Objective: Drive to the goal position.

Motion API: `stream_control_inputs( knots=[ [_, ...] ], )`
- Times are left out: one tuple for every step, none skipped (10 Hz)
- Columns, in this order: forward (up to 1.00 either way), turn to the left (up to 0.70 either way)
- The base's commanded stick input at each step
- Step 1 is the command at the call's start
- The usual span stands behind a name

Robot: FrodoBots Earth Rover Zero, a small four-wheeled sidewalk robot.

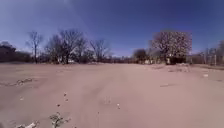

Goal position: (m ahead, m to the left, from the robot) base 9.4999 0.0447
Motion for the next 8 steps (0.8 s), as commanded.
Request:
stream_control_inputs(
  knots=[
    [1.0, 0.0],
    [1.0, 0.0],
    [1.0, 0.0],
    [1.0, 0.0],
    [1.0, 0.0],
    [1.0, 0.0],
    [1.0, 0.0],
    [1.0, 0.0]
  ],
)
